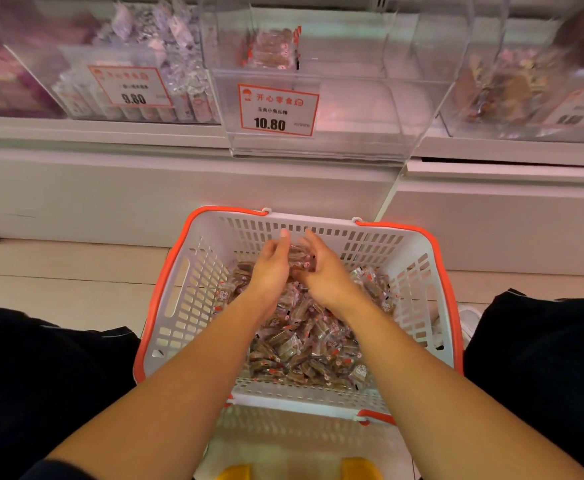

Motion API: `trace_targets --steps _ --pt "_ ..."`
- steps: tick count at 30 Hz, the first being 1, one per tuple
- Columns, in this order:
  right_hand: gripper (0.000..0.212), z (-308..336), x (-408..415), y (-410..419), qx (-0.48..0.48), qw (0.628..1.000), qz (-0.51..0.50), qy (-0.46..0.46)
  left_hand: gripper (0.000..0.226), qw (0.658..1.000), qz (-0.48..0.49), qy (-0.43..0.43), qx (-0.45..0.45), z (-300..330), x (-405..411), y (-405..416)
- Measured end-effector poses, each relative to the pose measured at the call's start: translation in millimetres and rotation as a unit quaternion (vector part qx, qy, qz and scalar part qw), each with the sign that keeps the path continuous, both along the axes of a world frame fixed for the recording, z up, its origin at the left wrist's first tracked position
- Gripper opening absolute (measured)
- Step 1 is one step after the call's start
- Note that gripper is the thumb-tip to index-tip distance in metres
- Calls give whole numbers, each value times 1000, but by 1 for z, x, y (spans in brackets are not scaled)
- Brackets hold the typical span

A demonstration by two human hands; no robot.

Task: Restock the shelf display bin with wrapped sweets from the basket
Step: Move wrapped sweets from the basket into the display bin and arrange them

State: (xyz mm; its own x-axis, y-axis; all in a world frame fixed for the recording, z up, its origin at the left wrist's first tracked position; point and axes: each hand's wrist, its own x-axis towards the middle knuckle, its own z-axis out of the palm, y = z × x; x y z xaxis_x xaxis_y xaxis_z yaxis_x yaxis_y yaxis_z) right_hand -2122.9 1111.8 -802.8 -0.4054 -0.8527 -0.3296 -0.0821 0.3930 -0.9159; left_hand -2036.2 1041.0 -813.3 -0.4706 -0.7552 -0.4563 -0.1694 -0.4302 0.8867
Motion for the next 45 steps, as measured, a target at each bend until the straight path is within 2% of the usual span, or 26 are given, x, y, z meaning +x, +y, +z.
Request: trace_targets --steps 2,6,8,10,13,16,19,20,22,25,27,28,30,31,33,34,35,38,41,45 --pt "88 5 2 -3 -22 999 5 30 39 999 36 -12 -22 4 -2 -2" --pt "84 16 3 -5 -54 997 -16 51 29 997 72 6 -6 16 -5 -10" --pt "76 22 3 -7 -65 993 -16 97 22 997 76 27 -17 23 -3 -9" --pt "63 31 1 -8 -89 985 -8 144 28 996 74 42 -38 31 0 -6" --pt "47 46 -2 -8 -121 979 15 163 28 990 100 89 -47 48 8 -7" --pt "42 72 -6 -6 -136 972 25 188 25 987 92 118 -53 72 14 -6" --pt "40 112 -14 -3 -148 961 40 229 6 985 87 132 -68 109 12 -2" --pt "39 128 -16 -1 -151 956 45 248 12 985 86 131 -66 125 10 0" --pt "38 163 -20 4 -153 940 59 299 24 987 60 136 -62 157 10 1" --pt "35 216 -24 12 -147 910 101 375 31 988 -44 128 -76 205 24 -1" --pt "32 248 -32 12 -156 897 120 395 35 981 -126 112 -92 239 34 -12" --pt "31 261 -40 8 -162 899 118 388 37 976 -149 90 -128 255 36 -22" --pt "30 284 -60 -5 -168 921 94 340 34 956 -124 26 -264 281 37 -51" --pt "30 293 -72 -15 -161 932 80 314 32 927 -92 -28 -364 289 36 -69" --pt "30 303 -94 -37 -122 943 72 300 31 827 -46 -158 -537 296 35 -103" --pt "30 305 -103 -49 -97 945 79 302 31 789 -44 -207 -577 293 34 -118" --pt "29 303 -110 -63 -75 947 90 298 31 769 -56 -238 -591 289 32 -130" --pt "29 286 -114 -103 -29 948 144 282 31 752 -104 -270 -593 276 17 -154" --pt "27 263 -105 -141 -4 918 224 328 38 718 -144 -302 -610 272 7 -167" --pt "29 242 -93 -172 23 860 285 422 38 733 -181 -269 -599 276 10 -173"
